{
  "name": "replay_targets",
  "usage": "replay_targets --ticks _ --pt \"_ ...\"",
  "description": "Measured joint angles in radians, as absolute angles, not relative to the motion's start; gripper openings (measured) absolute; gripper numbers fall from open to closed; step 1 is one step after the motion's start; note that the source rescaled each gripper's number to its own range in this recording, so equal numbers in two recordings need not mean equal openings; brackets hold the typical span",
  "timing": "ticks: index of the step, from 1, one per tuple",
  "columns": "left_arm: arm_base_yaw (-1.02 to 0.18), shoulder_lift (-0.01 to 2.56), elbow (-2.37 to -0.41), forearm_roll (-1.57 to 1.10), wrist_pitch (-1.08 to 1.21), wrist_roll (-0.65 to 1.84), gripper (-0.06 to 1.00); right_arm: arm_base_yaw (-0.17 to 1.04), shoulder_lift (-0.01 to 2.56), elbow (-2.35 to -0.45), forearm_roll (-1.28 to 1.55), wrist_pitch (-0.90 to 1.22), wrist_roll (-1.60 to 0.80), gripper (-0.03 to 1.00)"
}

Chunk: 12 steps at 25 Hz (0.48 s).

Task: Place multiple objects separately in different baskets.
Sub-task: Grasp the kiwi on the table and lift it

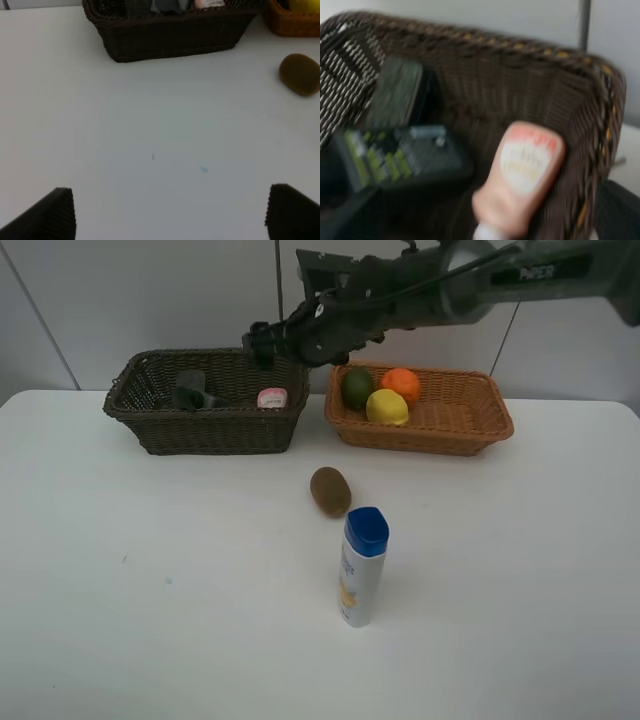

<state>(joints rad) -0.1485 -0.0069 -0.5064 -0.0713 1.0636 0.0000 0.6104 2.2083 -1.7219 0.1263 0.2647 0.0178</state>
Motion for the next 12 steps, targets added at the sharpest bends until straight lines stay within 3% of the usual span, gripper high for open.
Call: replay_targets --ticks 12 --pt "-0.149 -0.007 -0.506 -0.071 1.064 0.0 1.0 0.61 2.027 -1.726 0.116 0.99 0.02 0.98"
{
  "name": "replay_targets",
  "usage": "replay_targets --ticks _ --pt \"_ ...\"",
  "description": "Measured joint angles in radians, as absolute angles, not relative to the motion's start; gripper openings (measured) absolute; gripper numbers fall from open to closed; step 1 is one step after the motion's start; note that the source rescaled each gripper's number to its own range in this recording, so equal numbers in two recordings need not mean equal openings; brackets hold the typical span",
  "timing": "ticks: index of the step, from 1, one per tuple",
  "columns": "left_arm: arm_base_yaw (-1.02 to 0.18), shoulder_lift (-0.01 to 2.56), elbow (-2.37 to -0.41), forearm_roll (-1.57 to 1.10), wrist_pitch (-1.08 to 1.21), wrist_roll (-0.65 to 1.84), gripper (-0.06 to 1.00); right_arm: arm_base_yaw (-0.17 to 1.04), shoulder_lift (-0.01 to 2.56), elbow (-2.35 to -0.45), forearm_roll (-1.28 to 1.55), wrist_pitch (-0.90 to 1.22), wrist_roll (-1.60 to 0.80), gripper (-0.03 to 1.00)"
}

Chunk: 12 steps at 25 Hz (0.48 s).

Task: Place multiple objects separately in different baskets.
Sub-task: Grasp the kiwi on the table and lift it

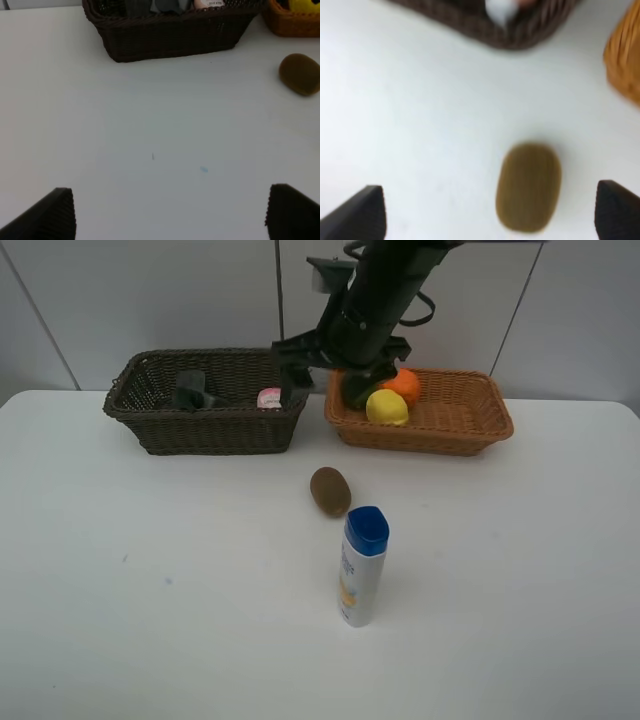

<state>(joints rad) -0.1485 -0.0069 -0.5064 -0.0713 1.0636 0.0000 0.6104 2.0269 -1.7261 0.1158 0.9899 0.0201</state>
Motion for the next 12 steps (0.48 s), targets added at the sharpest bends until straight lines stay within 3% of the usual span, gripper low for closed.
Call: replay_targets --ticks 12 --pt "-0.149 -0.007 -0.506 -0.071 1.064 0.0 1.0 0.61 2.113 -1.667 0.023 0.947 0.021 0.98"
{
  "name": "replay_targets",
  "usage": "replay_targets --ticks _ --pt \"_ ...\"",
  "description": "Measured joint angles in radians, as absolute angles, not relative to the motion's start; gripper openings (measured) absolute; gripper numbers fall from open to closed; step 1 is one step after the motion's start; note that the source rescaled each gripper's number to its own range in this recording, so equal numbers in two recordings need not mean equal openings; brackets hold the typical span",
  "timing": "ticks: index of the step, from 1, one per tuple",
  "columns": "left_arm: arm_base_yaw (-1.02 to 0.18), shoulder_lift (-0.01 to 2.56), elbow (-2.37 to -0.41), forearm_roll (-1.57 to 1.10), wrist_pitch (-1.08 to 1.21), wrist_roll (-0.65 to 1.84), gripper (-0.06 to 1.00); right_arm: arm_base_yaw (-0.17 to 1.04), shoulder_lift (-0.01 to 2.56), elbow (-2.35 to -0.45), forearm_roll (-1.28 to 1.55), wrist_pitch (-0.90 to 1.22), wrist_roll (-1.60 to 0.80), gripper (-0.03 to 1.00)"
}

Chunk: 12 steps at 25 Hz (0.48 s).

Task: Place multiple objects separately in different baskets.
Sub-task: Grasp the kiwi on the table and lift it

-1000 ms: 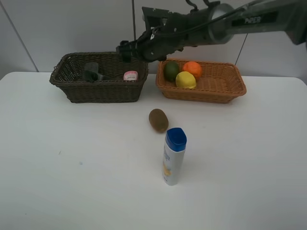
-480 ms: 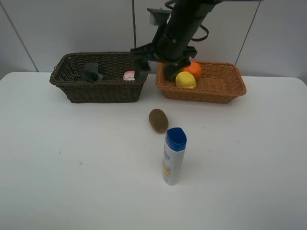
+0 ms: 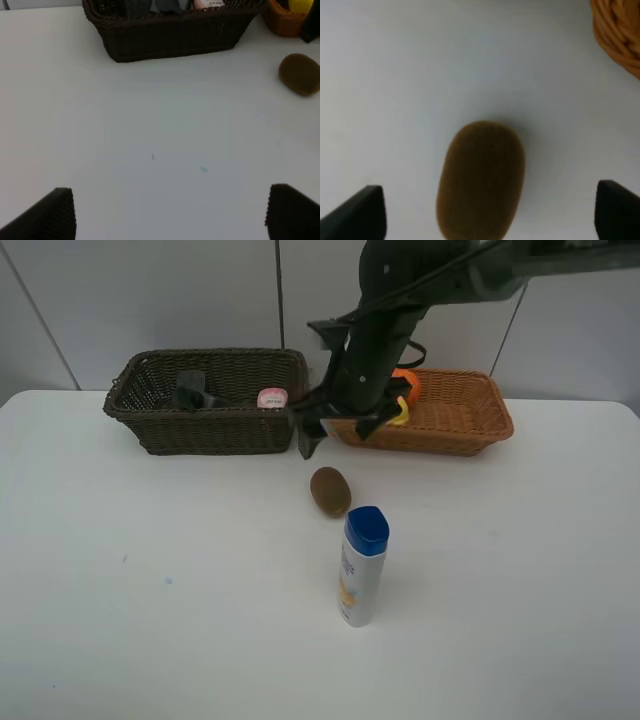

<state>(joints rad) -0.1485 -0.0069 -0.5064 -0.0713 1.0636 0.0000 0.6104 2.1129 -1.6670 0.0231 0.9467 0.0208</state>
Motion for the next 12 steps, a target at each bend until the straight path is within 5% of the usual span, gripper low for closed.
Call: replay_targets --ticks 12 --pt "-0.149 -0.007 -0.506 -0.071 1.064 0.0 1.0 0.61 2.23 -1.662 0.017 0.936 0.021 0.98"
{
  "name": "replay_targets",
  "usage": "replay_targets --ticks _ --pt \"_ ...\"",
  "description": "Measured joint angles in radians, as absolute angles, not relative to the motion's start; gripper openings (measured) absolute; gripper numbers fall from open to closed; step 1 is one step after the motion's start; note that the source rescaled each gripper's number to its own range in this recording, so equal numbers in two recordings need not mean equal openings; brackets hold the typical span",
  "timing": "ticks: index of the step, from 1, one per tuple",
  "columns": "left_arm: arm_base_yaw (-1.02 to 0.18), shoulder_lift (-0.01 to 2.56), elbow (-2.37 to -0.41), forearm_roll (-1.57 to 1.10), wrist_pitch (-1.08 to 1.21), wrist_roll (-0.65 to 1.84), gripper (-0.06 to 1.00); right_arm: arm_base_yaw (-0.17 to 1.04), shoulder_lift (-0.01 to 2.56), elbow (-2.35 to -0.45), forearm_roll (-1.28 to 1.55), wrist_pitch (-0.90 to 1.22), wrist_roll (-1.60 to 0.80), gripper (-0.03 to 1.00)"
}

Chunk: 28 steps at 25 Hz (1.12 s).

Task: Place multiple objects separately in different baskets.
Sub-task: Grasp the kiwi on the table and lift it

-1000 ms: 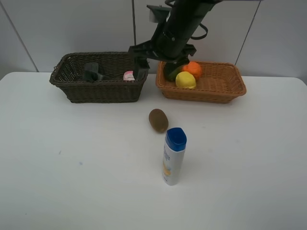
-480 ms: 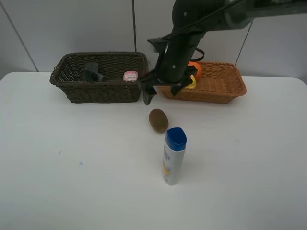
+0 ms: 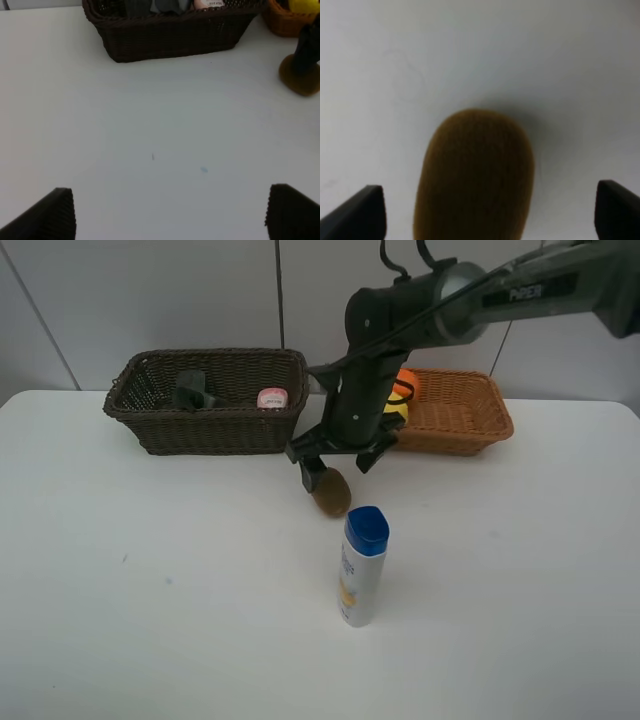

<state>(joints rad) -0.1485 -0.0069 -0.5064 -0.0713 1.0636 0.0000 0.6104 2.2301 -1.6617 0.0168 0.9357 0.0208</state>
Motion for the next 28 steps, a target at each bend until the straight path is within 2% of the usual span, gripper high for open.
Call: replay_targets --ticks 11,13,14,17,18,28 --pt "-0.149 -0.007 -0.506 -0.071 1.064 0.0 1.0 0.61 2.304 -1.662 0.023 0.901 0.021 0.96" --pt "-0.149 -0.007 -0.506 -0.071 1.064 0.0 1.0 0.61 2.314 -1.662 0.023 0.899 0.021 0.86" --pt "-0.149 -0.007 -0.506 -0.071 1.064 0.0 1.0 0.61 2.316 -1.662 0.02 0.898 0.021 0.78" --pt "-0.149 -0.007 -0.506 -0.071 1.064 0.0 1.0 0.61 2.316 -1.662 0.022 0.896 0.021 0.4" --pt "-0.149 -0.007 -0.506 -0.071 1.064 0.0 1.0 0.61 2.316 -1.662 0.022 0.896 0.021 0.33" --pt "-0.149 -0.007 -0.506 -0.071 1.064 0.0 1.0 0.61 2.26 -1.724 0.017 0.947 0.021 0.33"
